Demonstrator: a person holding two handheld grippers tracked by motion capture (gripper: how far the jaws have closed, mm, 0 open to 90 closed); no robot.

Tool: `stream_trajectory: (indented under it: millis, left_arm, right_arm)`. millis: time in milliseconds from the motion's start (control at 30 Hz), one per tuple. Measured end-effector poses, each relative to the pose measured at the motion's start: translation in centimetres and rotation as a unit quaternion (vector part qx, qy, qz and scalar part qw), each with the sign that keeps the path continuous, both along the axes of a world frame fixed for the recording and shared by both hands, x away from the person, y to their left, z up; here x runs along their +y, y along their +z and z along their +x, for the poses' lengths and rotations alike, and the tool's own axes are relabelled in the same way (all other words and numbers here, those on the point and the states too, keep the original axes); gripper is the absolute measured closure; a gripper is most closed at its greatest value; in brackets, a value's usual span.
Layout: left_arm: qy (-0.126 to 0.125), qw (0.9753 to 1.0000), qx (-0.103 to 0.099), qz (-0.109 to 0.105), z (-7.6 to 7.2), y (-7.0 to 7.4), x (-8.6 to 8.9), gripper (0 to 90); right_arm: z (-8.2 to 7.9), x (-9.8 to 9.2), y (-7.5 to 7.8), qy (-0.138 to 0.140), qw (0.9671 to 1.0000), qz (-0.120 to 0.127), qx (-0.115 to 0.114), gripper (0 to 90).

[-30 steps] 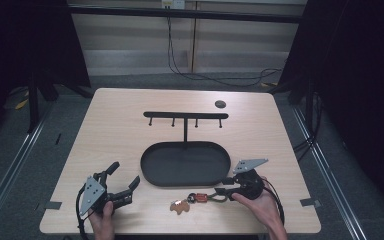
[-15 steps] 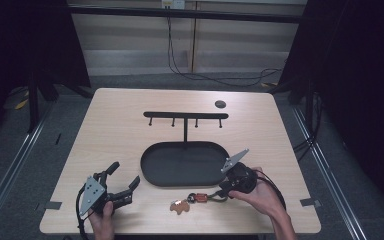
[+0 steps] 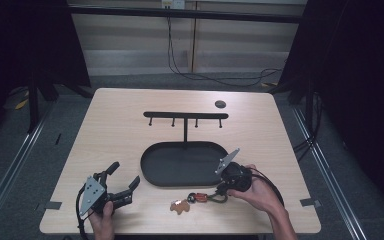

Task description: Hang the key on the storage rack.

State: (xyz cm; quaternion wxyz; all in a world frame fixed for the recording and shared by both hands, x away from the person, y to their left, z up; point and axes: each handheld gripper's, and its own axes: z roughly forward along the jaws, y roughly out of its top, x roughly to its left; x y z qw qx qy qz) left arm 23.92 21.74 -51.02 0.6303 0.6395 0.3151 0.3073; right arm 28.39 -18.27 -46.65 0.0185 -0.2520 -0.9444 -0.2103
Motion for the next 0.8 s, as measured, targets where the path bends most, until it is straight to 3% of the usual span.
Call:
stream_trajectory:
  millis: [267,800]
  left_arm:
    - [-0.001,1.0000,0.000,0.000,0.01,0.00,0.00,15.4]
    - [0.000,1.0000,0.000,0.000,0.00,0.00,0.00,15.4]
  right_arm:
    - [-0.10,0.17,-0.12,0.014,0.9997,-0.010,0.018,79.8]
    - [-0.31,0.43,-0.36,0.036,0.9985,-0.039,0.010,79.8]
